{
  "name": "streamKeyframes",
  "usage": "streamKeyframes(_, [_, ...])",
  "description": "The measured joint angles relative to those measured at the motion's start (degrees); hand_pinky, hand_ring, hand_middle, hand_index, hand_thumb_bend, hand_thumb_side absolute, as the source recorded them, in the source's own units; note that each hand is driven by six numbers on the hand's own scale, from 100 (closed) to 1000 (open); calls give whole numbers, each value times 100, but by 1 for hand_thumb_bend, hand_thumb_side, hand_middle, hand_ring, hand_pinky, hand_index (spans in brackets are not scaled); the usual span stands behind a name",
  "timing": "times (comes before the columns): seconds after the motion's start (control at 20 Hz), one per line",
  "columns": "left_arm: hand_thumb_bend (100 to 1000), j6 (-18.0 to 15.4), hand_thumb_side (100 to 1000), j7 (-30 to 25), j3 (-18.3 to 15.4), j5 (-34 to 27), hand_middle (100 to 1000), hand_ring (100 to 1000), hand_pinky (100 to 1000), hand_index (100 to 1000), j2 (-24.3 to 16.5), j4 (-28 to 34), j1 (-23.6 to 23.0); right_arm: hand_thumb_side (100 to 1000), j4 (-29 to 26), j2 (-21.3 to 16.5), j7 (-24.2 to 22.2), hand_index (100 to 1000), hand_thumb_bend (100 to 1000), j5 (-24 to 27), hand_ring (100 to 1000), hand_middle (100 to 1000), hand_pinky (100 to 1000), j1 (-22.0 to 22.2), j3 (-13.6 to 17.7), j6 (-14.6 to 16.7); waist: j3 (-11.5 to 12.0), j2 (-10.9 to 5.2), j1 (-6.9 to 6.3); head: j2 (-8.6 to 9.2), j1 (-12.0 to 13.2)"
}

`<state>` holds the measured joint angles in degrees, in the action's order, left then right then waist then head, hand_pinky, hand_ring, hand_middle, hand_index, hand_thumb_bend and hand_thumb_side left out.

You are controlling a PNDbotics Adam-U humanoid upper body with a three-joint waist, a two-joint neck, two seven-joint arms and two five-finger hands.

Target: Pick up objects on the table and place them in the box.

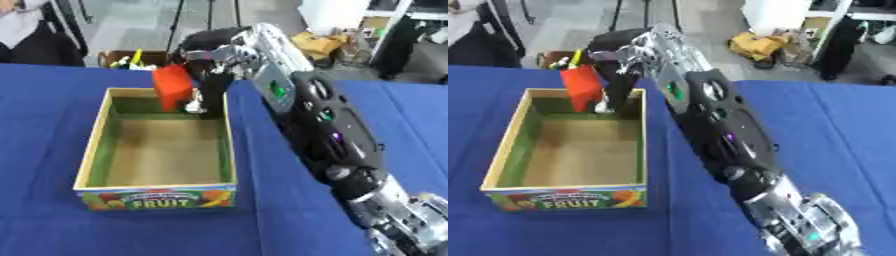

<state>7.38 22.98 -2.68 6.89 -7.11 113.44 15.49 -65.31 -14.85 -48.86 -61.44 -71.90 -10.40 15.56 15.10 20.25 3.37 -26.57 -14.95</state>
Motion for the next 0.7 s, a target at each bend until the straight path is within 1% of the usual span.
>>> streamKeyframes(0.15, [100,0,859,-3,1,-2,547,642,278,472,0,0,0,368,87,171,-97,285,100,-211,610,358,477,82,3,30,-6,0,0,1,2])
streamKeyframes(0.2, [100,1,856,-3,1,-2,547,642,278,472,0,0,0,378,119,216,-116,285,100,-275,610,358,477,101,-1,38,-19,0,2,1,8])
streamKeyframes(0.45, [100,7,856,-8,1,-2,547,641,278,472,-1,0,-2,377,245,327,-93,284,100,-529,610,359,477,138,-21,67,-57,-2,19,1,54])
streamKeyframes(0.5, [100,8,855,-8,1,-2,547,641,278,472,-1,0,-3,370,258,335,-82,283,100,-556,613,362,465,140,-23,78,-58,-2,22,1,60])
streamKeyframes(0.7, [100,10,854,-10,1,-2,547,640,277,472,-3,0,-4,366,387,450,-25,283,100,-722,613,364,462,269,-167,135,-92,-4,39,1,78])
